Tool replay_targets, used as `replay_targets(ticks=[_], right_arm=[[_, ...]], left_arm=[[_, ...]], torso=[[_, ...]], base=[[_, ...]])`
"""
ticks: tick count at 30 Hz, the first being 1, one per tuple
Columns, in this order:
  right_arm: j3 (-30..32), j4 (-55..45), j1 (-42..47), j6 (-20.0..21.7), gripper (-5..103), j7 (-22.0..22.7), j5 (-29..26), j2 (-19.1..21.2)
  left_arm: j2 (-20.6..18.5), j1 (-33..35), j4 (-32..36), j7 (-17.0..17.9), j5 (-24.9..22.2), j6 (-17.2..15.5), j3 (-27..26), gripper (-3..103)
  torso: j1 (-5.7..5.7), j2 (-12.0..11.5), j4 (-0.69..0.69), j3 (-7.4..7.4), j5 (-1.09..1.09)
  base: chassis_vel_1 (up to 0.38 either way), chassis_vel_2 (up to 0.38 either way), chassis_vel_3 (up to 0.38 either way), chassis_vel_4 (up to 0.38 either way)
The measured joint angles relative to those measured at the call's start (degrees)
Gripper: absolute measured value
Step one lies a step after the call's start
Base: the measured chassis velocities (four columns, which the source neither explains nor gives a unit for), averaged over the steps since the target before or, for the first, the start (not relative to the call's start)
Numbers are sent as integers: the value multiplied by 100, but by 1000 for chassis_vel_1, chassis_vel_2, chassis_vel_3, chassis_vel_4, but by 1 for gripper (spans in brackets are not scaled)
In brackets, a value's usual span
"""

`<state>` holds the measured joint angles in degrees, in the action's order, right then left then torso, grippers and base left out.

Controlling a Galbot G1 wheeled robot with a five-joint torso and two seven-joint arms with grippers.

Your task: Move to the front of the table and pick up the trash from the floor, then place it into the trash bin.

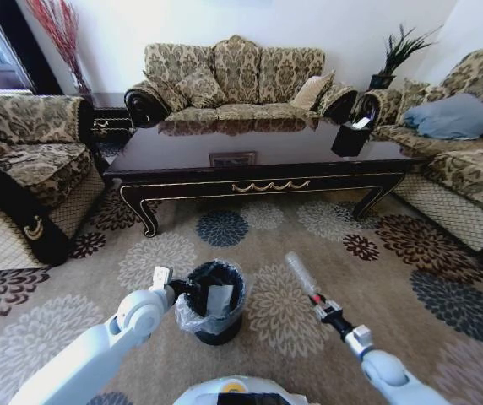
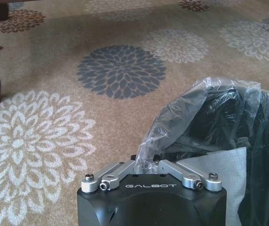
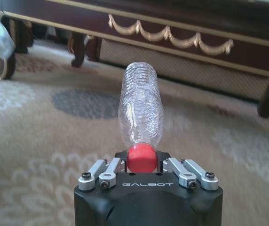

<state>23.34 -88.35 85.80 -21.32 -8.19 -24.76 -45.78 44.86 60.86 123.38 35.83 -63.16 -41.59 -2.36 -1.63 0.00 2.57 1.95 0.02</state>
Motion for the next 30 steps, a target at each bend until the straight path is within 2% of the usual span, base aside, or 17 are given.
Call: replay_targets(ticks=[1,2,5,9,12,18,21,24,30], right_arm=[[51,-260,59,1,30,5,-7,118],[51,-260,59,1,30,5,-7,118],[153,-889,159,-6,30,14,90,446],[411,-1491,455,-11,30,90,214,599],[611,-1901,777,3,30,107,230,599],[842,-2717,1345,9,30,106,551,456],[825,-2932,1386,30,30,105,675,411],[646,-3353,1314,203,30,182,738,359],[565,-3669,1395,313,30,212,739,396]], left_arm=[[-19,12,13,11,0,-14,0,4],[-19,12,13,11,0,-14,0,4],[-47,22,53,70,32,-28,-1,4],[7,-81,86,127,39,-46,108,4],[56,-193,70,151,37,-50,247,4],[265,-294,-80,155,77,-56,420,4],[351,-359,-147,170,96,-56,505,4],[571,-620,-284,245,124,-56,795,4],[759,-1057,-465,284,107,-30,1294,4]], torso=[[0,0,-5,0,-1],[0,0,-5,0,-1],[0,0,-7,0,-1],[0,0,-7,0,-2],[0,0,-1,0,-2],[0,0,-4,0,-2],[0,0,-4,0,-2],[0,0,-5,0,-1],[0,0,-4,0,-2]], base=[[0,0,0,0],[0,0,0,0],[0,0,0,0],[0,0,0,0],[0,0,0,0],[0,0,0,0],[0,0,0,0],[0,0,0,0],[0,0,0,0]])
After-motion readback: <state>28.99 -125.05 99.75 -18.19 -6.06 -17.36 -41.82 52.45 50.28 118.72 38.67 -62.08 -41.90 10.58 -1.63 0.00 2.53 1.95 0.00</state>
